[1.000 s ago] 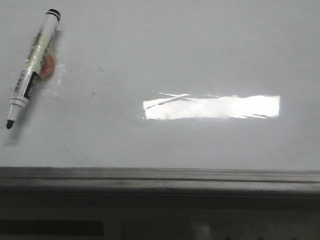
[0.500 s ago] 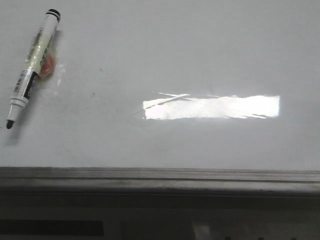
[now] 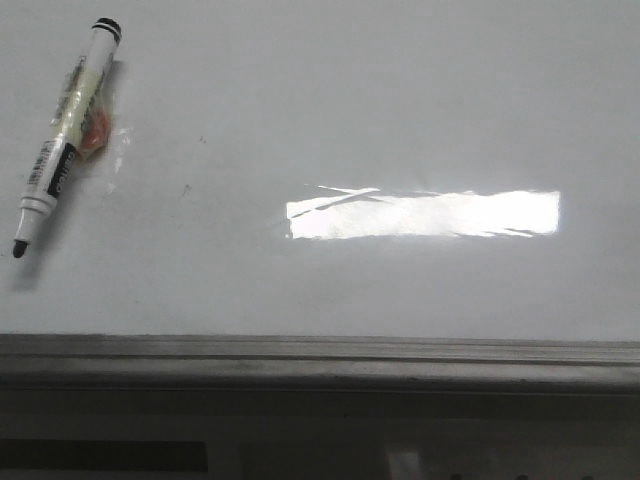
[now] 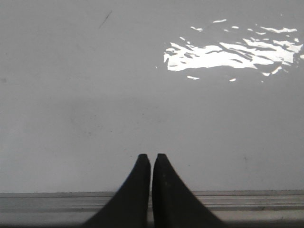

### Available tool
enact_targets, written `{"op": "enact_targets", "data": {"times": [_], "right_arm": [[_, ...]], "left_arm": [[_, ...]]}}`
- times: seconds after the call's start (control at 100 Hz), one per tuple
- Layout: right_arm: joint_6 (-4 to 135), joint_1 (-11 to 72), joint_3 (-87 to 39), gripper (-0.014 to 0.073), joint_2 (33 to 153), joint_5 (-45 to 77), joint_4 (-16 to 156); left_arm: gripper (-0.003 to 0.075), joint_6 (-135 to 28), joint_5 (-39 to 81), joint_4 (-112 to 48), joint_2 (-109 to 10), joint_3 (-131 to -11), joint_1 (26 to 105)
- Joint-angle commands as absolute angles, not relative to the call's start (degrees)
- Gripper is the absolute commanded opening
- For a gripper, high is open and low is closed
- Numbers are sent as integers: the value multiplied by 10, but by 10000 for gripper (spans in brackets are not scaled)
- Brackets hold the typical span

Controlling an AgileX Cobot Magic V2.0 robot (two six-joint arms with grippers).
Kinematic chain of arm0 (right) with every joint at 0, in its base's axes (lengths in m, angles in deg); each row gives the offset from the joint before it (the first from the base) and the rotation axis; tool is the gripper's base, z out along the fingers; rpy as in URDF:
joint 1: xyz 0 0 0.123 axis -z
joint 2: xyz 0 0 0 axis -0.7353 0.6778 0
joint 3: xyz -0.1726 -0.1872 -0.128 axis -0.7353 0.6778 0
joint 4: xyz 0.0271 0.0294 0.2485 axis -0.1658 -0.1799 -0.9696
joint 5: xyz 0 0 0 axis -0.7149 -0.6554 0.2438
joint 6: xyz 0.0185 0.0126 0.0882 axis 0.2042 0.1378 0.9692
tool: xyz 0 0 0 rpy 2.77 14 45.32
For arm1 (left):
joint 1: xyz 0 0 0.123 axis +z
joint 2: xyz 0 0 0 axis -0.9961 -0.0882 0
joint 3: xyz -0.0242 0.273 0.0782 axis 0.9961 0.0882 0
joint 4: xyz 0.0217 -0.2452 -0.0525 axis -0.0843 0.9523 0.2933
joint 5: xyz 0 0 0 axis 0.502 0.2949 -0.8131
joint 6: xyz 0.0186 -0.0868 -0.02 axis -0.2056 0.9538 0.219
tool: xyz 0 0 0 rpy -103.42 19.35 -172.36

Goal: Write number 6 on whiteboard

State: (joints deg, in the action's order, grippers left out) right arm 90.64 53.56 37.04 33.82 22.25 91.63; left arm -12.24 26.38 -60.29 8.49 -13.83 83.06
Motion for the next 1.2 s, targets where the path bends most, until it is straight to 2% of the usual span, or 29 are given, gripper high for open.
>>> {"op": "enact_targets", "data": {"times": [0.0, 0.32, 0.63, 0.82, 0.99, 1.19], "right_arm": [[904, 539, 378, -65, 330, 211, 926], [907, 539, 378, -65, 330, 199, 914], [907, 539, 378, -65, 330, 201, 914], [907, 539, 378, -65, 331, 151, 916], [907, 539, 378, -64, 362, 117, 871], [907, 539, 378, -64, 416, 113, 868]], "left_arm": [[-20, -121, 215, -617, 102, -125, 825], [-20, -121, 137, -630, 102, -125, 825], [-20, -121, 137, -630, 102, -125, 825], [-20, -121, 135, -630, 102, -125, 825], [-20, -121, 97, -630, 102, -125, 825], [-20, -121, 110, -583, 99, -125, 825]]}}
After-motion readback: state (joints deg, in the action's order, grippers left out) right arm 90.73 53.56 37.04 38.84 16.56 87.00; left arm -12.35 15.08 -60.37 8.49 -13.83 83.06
